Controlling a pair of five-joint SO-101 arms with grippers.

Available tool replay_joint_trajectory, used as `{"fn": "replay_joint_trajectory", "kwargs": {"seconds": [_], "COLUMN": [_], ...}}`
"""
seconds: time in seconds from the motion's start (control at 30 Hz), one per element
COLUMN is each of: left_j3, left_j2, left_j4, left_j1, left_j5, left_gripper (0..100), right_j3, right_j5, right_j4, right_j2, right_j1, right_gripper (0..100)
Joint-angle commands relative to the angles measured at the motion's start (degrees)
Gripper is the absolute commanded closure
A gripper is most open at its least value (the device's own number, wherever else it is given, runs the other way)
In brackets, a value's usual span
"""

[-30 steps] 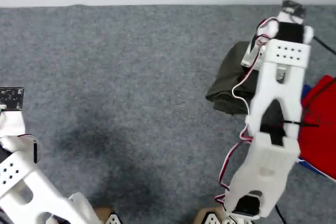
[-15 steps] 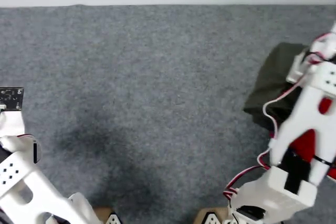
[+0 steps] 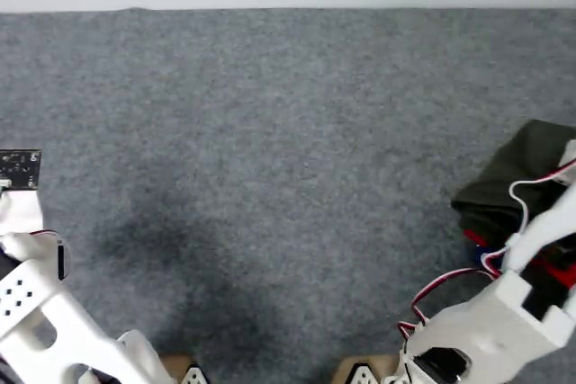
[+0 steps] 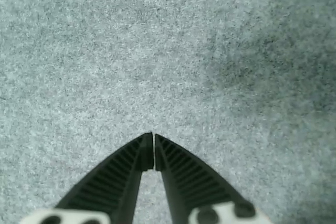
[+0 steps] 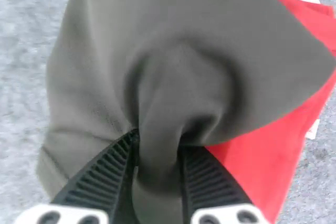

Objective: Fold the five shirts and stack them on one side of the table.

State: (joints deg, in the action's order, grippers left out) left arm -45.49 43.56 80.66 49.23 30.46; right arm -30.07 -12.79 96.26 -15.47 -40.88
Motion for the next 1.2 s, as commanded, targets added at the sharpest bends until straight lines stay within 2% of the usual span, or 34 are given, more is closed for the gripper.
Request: {"fn": "replay_joint_trajectory", "kwargs": {"seconds": [0.0,0.5,0.57,0.67,0.77,0.9,1.03,1.1,1.17], "left_j3": [-0.92,-2.59,-2.77,-2.77,-2.77,-2.77,-2.77,-2.77,-2.77], "left_j2": [0.7,1.05,0.88,0.88,0.88,0.88,0.79,0.79,0.79], "left_j4": [-0.62,-1.05,-1.05,-1.05,-1.05,-1.05,-1.05,-1.05,-1.05], "left_j1": [-0.44,-0.44,-0.44,-0.44,-0.44,-0.44,-0.44,-0.44,-0.44], "left_j5": [0.44,0.44,0.44,0.44,0.44,0.44,0.44,0.44,0.44], "left_gripper": [98,98,98,98,98,98,98,98,98], "right_j3": [-0.62,-0.7,-0.7,-2.64,-8.0,-11.87,-8.53,-5.98,-3.87], "right_j5": [-2.37,-9.76,-11.16,-11.08,-9.14,-8.88,-8.79,-8.79,-8.88], "right_j4": [-2.15,-2.42,-2.42,-1.63,1.63,6.46,6.64,6.64,6.64], "right_j2": [0.04,-0.48,-0.4,0.84,3.47,6.37,8.31,9.1,9.98], "right_j1": [-2.86,-9.19,-9.19,-9.27,-9.19,-7.08,-5.32,-4.26,-3.47], "right_gripper": [98.9,97.7,92.1,77.4,71.2,71.3,71.9,77.3,88.0]}}
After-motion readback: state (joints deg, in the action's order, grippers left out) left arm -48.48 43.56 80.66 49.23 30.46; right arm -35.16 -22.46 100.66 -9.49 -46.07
